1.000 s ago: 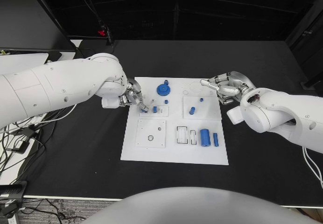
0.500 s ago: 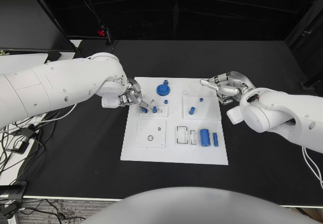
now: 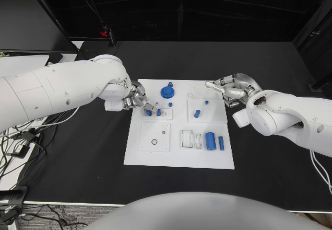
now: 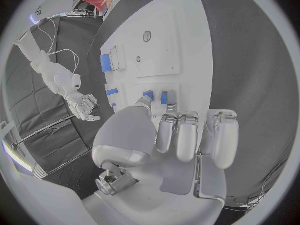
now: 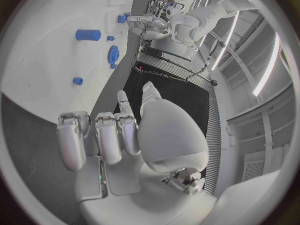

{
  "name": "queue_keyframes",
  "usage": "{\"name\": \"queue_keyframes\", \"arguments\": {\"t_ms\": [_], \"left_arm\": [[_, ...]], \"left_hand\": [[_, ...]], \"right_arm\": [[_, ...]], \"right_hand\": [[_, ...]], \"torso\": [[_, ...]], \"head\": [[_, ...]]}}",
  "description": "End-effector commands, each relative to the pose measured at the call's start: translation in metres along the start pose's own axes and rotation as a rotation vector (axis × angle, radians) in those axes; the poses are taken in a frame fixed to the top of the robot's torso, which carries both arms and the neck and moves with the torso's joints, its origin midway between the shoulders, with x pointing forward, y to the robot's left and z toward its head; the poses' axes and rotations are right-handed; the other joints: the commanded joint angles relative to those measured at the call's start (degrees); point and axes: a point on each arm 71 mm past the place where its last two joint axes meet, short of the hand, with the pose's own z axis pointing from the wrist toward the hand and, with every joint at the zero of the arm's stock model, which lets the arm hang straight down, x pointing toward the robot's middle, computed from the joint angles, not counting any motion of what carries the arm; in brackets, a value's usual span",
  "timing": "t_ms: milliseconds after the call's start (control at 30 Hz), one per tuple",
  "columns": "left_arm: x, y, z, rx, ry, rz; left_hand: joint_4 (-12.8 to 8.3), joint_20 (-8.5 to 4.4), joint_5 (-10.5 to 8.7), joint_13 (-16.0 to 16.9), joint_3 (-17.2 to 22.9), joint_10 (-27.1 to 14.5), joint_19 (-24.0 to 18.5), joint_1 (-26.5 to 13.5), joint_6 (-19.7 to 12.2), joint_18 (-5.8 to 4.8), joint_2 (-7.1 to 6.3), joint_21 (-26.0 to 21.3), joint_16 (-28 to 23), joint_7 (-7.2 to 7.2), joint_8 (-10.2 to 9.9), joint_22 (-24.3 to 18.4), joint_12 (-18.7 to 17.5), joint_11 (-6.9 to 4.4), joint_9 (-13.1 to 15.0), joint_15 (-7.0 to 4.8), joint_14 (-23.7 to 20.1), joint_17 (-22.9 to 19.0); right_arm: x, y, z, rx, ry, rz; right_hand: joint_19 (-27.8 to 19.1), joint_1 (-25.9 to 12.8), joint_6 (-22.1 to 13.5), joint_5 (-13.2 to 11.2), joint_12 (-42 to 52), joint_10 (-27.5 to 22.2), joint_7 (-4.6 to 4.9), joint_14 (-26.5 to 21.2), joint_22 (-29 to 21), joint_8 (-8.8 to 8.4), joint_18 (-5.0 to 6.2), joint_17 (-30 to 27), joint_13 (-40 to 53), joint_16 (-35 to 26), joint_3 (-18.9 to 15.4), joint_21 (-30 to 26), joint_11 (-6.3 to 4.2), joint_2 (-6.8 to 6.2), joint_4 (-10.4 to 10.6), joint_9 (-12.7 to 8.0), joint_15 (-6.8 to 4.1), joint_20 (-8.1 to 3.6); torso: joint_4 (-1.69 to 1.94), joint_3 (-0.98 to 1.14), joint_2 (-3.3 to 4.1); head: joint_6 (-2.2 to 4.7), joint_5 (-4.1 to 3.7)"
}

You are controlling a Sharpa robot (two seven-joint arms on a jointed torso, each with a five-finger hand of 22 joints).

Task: Assemble the parts on the task board

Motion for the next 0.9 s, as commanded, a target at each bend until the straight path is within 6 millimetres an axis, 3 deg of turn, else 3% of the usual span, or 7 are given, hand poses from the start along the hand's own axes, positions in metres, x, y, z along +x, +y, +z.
{"name": "queue_keyframes", "arguments": {"t_ms": [33,767,900], "left_arm": [[0.0033,-0.0003,0.0028,0.016,-0.001,0.005],[0.0015,0.0035,0.0019,0.005,-0.024,-0.012],[0.0007,0.0055,-0.0005,0.034,-0.055,-0.035]], "left_hand": [[0.1,0.05,0.29,15.1,-0.5,6.3,6.1,-0.7,0.2,-0.35,0.07,0.2,0.0,-0.03,0.0,15.1,0.2,-0.09,-1.2,0.14,6.1,15.1],[0.1,0.04,0.36,15.1,-1.1,6.3,6.1,-1.5,0.3,-0.35,0.26,0.2,0.0,-0.06,0.0,15.1,0.2,-0.12,-1.1,0.12,6.1,15.1],[0.0,0.01,-0.26,15.1,-2.5,6.3,6.1,-2.8,0.4,-0.35,-0.55,0.2,0.0,-0.09,0.2,15.1,0.2,-0.16,-1.1,0.09,6.1,15.1]], "right_arm": [[0.0004,0.0013,0.0003,-0.006,0.005,0.002],[0.0009,0.0013,0.0005,-0.006,0.007,0.002],[0.0004,0.0012,0.0004,-0.006,0.006,0.002]], "right_hand": [[6.2,-0.1,-0.1,0.3,0.1,6.0,-0.27,6.1,15.1,0.30,-0.41,15.1,15.1,0.1,-0.4,0.2,-0.33,0.59,0.1,0.1,-0.27,-0.26],[6.2,-0.1,-0.1,0.3,0.1,6.0,-0.27,6.1,15.1,0.30,-0.41,15.1,15.1,0.1,-0.4,0.2,-0.33,0.59,0.1,0.1,-0.27,-0.26],[6.2,-0.1,-0.1,0.3,0.1,6.0,-0.27,6.1,15.1,0.30,-0.41,15.1,15.1,0.1,-0.4,0.2,-0.33,0.59,0.1,0.1,-0.27,-0.26]], "torso": [[0.02,0.01,-0.01],[0.02,0.02,0.00],[0.10,0.04,0.03]], "head": [[0.00,-0.04],[0.00,-0.10],[0.00,-0.22]]}}
